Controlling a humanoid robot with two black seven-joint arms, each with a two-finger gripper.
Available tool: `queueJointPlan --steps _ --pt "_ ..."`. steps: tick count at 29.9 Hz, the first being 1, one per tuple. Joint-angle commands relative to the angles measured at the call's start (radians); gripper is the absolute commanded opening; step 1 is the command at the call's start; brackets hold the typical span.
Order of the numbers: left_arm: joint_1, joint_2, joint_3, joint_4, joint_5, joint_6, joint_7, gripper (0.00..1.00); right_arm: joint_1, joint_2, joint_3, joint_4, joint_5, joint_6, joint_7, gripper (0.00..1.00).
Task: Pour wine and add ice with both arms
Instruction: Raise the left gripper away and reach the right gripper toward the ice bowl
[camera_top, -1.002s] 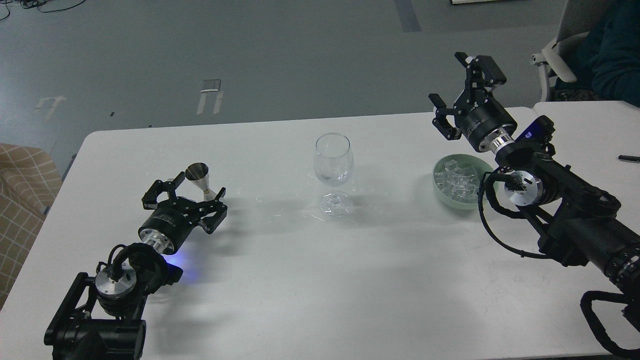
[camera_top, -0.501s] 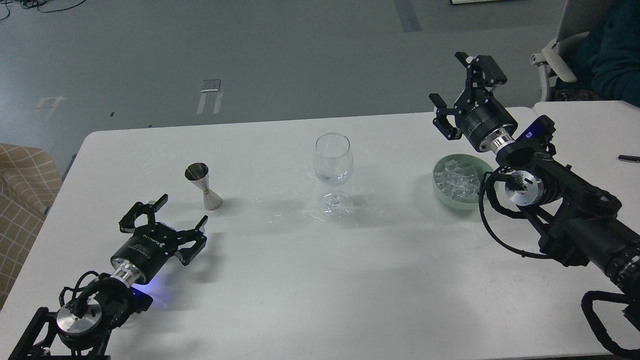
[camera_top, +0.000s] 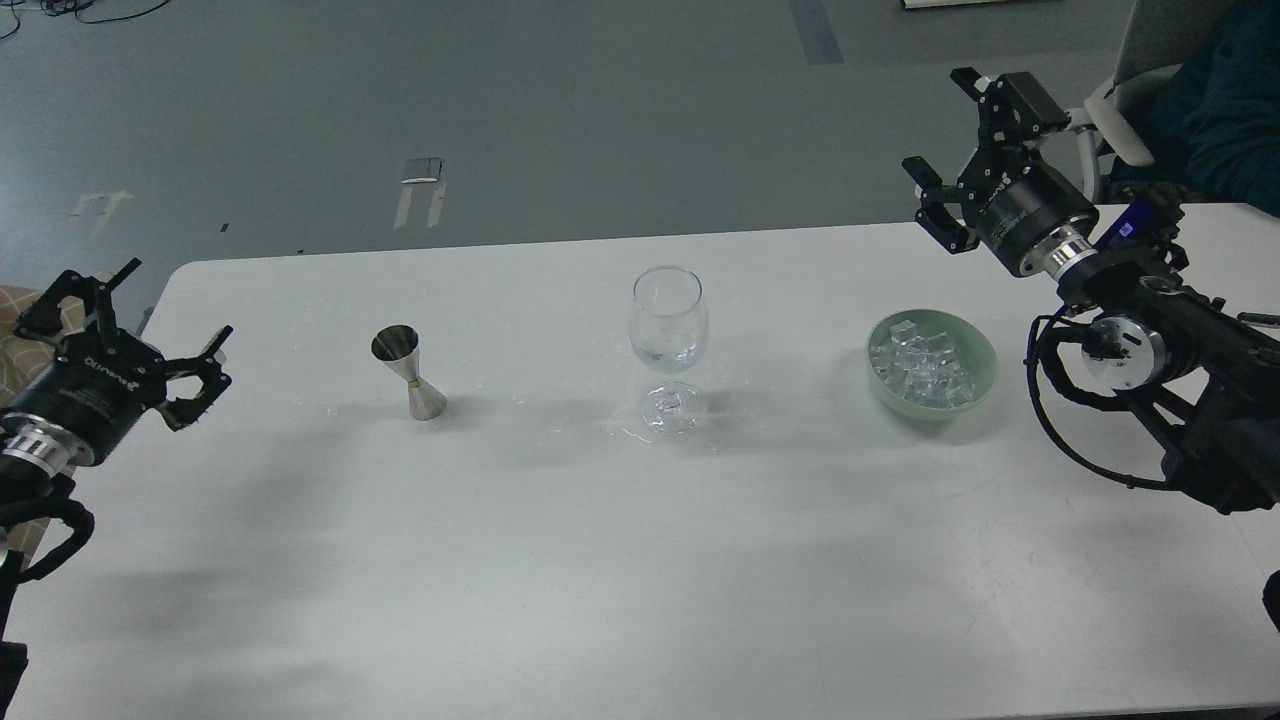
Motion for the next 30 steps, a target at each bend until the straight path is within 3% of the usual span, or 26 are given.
queueJointPlan --steps 1,9,11,16,20,24,30 --pt "-0.08 0.012 0.003 0.0 0.129 0.0 -0.073 0.98 0.031 -0.037 -0.033 0.019 -0.029 0.0 -0.004 1.0" --pt "-0.238 -0.002 0.026 0.063 0.298 0.0 -0.181 0.98 0.089 -0.066 -0.122 0.047 -0.126 -0.043 -0.007 1.0" --pt "-0.298 -0.009 0.078 0.096 0.379 0.0 -0.243 0.98 0.103 -0.065 -0.125 0.046 -0.129 -0.045 -0.008 1.0" --pt "-0.361 -0.011 0.222 0.124 0.457 0.0 -0.351 0.98 0.129 -0.066 -0.139 0.044 -0.132 -0.057 -0.008 1.0" --pt "-0.372 -0.025 0.32 0.123 0.458 0.056 -0.36 0.98 0.132 -0.079 -0.141 0.05 -0.193 -0.058 -0.008 1.0" --pt "-0.405 -0.061 0.38 0.123 0.466 0.153 -0.365 0.98 0.131 -0.172 -0.197 0.13 -0.423 -0.11 -0.008 1.0" --pt "-0.427 -0.098 0.414 0.123 0.47 0.155 -0.369 0.98 0.128 -0.341 -0.332 0.282 -0.682 -0.193 -0.008 1.0"
